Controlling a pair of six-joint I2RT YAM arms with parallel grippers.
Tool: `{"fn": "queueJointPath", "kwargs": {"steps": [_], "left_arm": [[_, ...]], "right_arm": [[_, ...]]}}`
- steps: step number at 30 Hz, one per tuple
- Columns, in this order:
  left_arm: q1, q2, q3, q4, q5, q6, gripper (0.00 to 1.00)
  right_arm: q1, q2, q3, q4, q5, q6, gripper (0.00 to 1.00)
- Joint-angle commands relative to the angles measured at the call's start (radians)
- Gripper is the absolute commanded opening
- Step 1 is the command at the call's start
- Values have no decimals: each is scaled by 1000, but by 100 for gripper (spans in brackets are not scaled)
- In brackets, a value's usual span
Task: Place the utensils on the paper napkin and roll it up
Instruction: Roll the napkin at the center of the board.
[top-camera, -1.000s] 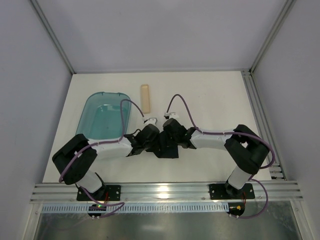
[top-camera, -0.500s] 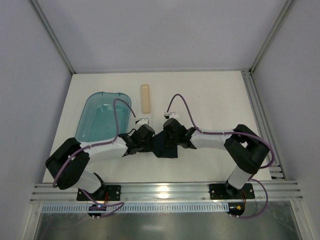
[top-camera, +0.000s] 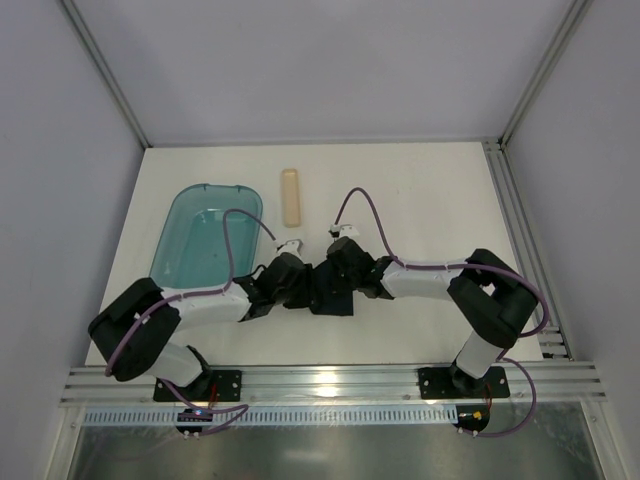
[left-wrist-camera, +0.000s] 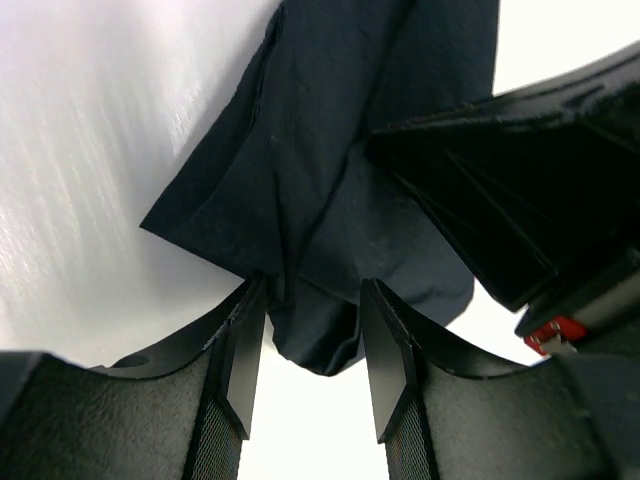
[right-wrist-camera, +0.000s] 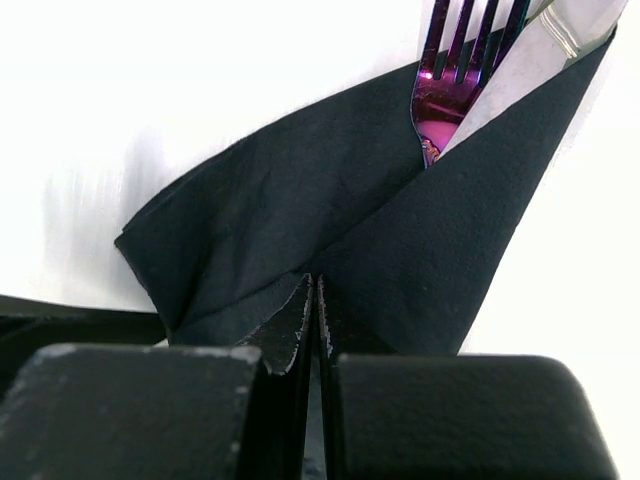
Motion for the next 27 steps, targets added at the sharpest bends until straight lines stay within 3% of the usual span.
{"fn": "queueJointPath", "kwargs": {"steps": [1, 19, 22, 27], "left_arm": [[2, -54, -41, 96, 59, -24, 47], [2, -136, -90, 158, 26, 30, 48], [2, -125, -84, 135, 5, 42, 47], [2, -140, -32, -91, -182, 69, 48]], "right_arm": [[6, 13, -22, -1, -13, 16, 4], [4, -3, -39, 7, -19, 18, 4], [4, -1, -38, 7, -23, 18, 4], [4, -6, -41, 7, -25, 18, 4]]}}
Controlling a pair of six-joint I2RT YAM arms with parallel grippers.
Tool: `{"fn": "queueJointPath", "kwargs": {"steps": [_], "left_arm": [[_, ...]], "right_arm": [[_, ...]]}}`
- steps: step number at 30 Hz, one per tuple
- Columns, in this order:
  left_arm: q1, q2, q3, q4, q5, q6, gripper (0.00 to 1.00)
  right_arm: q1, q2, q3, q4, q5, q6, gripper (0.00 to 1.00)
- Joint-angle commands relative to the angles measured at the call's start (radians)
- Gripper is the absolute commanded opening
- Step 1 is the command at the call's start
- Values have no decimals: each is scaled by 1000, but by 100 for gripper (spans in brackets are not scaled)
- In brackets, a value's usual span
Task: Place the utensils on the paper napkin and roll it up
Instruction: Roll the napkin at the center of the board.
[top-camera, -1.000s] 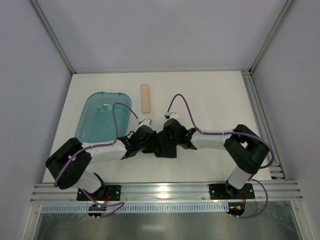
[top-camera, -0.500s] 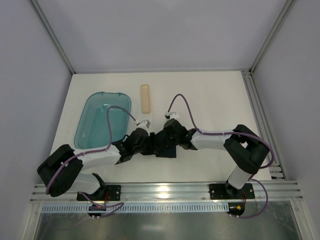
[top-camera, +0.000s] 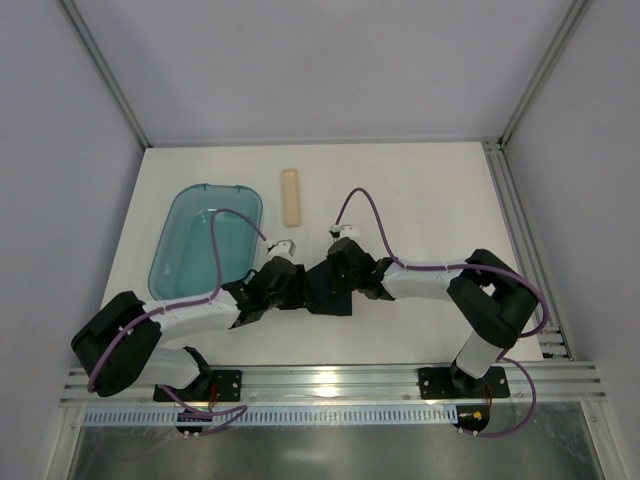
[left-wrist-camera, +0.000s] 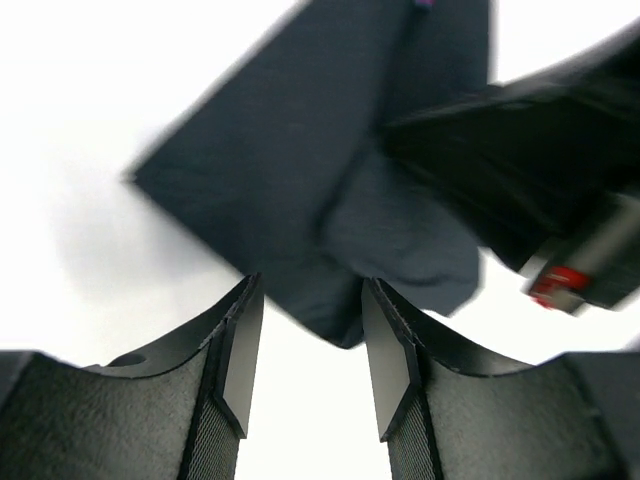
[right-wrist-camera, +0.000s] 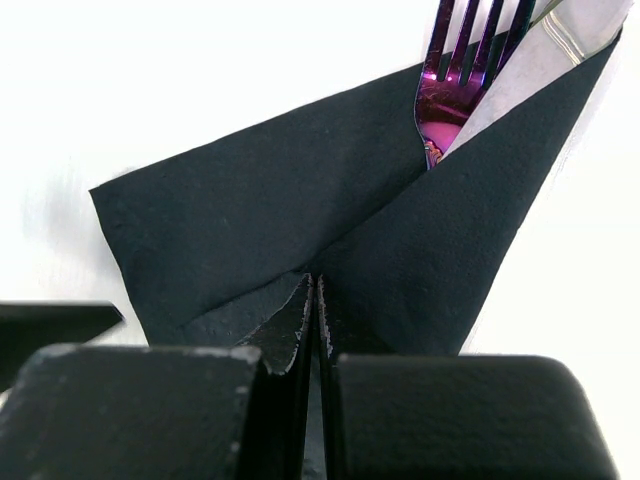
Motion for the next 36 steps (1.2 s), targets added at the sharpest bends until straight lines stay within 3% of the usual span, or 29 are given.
{"fn": "queueJointPath", "kwargs": {"steps": [1, 6, 11, 17, 24, 30, 36], "left_arm": [[2, -14, 55, -135, -168, 55, 48], [14, 27, 104, -195, -246, 81, 50], [13, 107, 129, -182, -235, 64, 56], [13, 179, 139, -137, -160, 49, 56], [10, 98, 51, 57, 5, 1, 56], [-15, -9, -58, 154, 19, -65, 57], [-15, 32, -91, 234, 25, -80, 57]], "right_arm": [[4, -8, -27, -27, -17, 10, 4], [4, -8, -30, -27, -15, 8, 4], [6, -5, -27, -26, -17, 7, 4], [4, -11, -26, -27, -11, 5, 4], [4, 4, -18, -26, -18, 5, 4], [4, -2, -15, -26, -17, 5, 4], [4, -5, -18, -27, -25, 8, 4]]}}
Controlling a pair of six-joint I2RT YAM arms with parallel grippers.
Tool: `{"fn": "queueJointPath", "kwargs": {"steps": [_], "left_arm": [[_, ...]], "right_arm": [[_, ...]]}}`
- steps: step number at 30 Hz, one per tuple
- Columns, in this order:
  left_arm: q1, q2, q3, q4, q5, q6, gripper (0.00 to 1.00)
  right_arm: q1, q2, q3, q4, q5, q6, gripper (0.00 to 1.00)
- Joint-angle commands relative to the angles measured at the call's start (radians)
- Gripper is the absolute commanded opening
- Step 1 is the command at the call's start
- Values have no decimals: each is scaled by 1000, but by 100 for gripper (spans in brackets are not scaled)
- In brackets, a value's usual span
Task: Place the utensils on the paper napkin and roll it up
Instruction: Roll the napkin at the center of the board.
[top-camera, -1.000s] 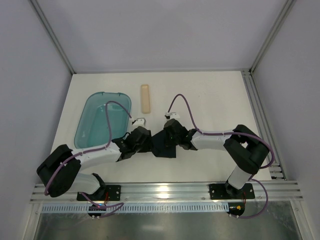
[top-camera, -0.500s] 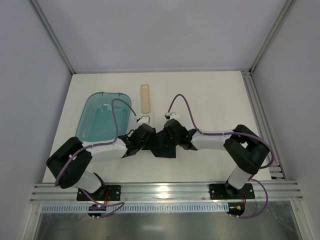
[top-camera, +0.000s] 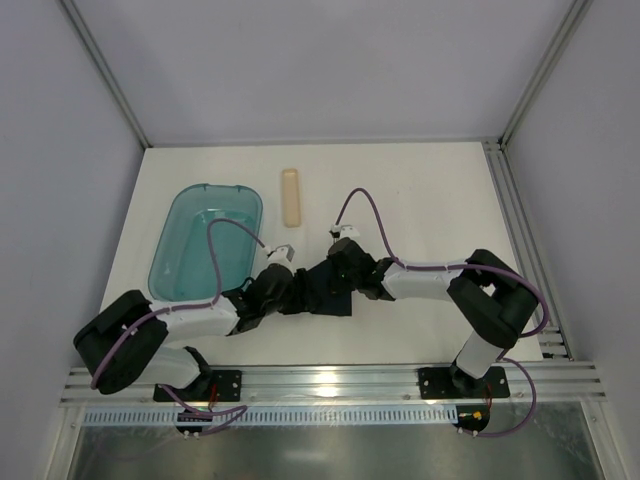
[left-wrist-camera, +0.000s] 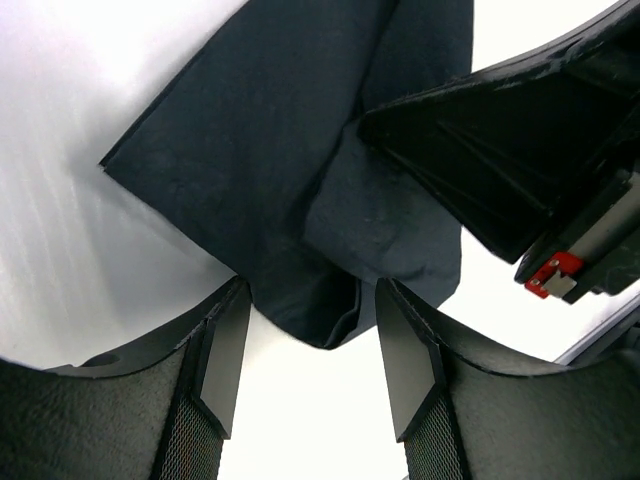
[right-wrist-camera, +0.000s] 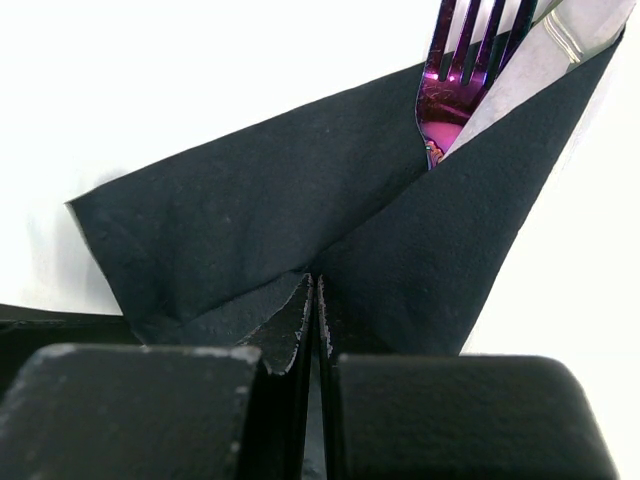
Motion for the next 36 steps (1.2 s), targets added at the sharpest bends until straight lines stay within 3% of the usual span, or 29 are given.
{"fn": "queueJointPath", "kwargs": {"steps": [1, 7, 17, 23, 32, 36], "left_arm": [[-3, 37, -2, 106, 1, -10, 57], [-2, 91, 33, 120, -31, 24, 56], [-3, 17, 49, 37, -134, 49, 53], [-3, 46, 66, 53, -118, 67, 50], [-3, 26, 72, 80, -75, 95, 24], [-5, 13, 78, 82, -46, 112, 5]], "right_arm": [[4, -3, -15, -34, -19, 9, 4], [6, -18, -26, -33, -17, 9, 4], [6, -26, -35, -4, -28, 9, 4], [4, -33, -53, 27, -37, 23, 4], [4, -18, -93, 101, -47, 55, 4], [4, -38, -133, 173, -34, 69, 4]]}}
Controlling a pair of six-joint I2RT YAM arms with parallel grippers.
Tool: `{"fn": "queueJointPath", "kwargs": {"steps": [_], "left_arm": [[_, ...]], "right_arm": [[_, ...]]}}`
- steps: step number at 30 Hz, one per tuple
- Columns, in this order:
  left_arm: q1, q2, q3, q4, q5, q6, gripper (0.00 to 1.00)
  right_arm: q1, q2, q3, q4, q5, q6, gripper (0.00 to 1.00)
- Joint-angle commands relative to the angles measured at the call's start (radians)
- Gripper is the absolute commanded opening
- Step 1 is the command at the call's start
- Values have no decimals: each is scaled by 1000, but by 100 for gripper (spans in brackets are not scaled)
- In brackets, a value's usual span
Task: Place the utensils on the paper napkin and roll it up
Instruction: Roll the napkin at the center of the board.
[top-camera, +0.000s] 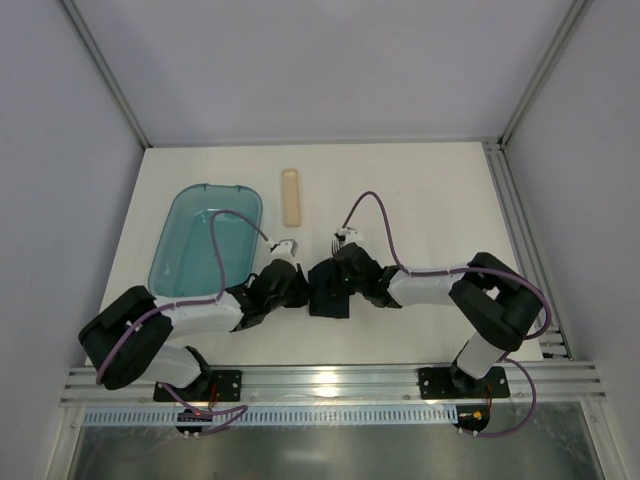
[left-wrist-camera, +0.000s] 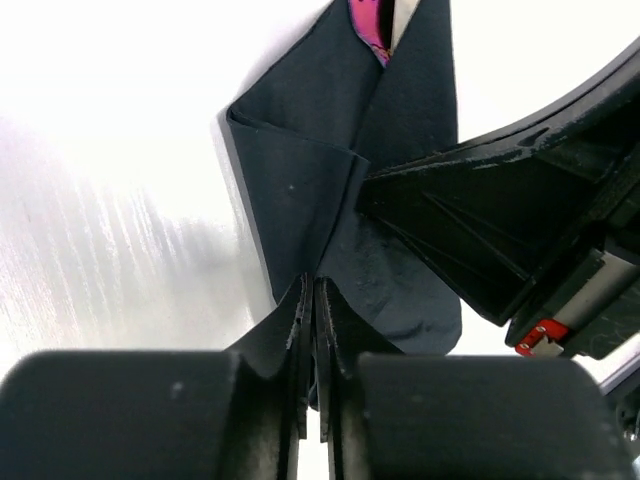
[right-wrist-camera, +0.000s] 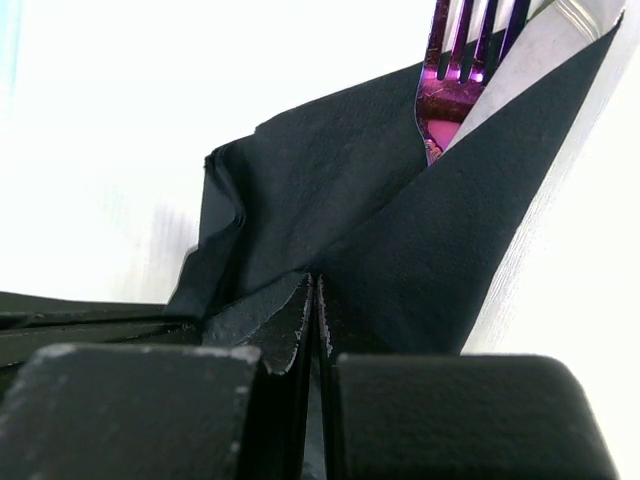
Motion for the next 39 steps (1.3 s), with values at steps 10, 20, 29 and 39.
{"fn": "queueJointPath", "kwargs": {"steps": [10, 20, 29, 39], "left_arm": [[-24, -29, 64, 97, 77, 46, 0], [-33, -11, 100, 82, 81, 61, 0], [-41, 30, 123, 122, 114, 66, 0], [-43, 57, 127, 108, 111, 80, 0]], "right_arm": [[4, -24, -173, 262, -16, 76, 4], [4, -17, -193, 290, -20, 94, 4], [4, -8, -222, 347, -18, 122, 4], [4, -174, -240, 246, 2, 78, 4]]}}
